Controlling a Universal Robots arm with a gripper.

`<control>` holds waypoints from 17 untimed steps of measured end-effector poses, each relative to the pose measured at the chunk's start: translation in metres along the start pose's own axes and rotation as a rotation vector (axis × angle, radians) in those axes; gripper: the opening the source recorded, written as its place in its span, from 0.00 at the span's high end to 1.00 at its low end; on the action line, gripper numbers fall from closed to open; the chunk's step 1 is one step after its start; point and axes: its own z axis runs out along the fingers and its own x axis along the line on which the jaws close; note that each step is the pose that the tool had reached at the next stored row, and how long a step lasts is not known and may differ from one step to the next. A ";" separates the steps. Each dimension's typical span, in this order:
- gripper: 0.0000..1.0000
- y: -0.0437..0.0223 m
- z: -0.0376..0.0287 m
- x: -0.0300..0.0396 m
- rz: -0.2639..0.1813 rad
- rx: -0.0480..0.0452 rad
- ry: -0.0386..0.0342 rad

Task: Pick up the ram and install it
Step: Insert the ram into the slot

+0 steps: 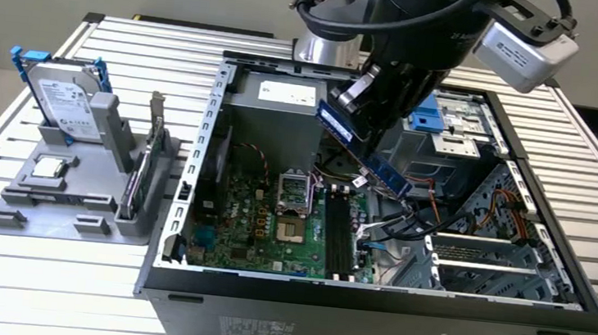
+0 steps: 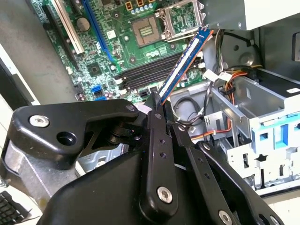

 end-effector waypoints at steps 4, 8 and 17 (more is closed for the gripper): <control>1.00 0.0000 0.0000 0.0000 0.014 0.0002 0.0009; 1.00 0.0000 0.0000 0.0000 0.022 0.0003 0.0014; 1.00 0.0000 0.0000 0.0000 0.043 0.0006 0.0028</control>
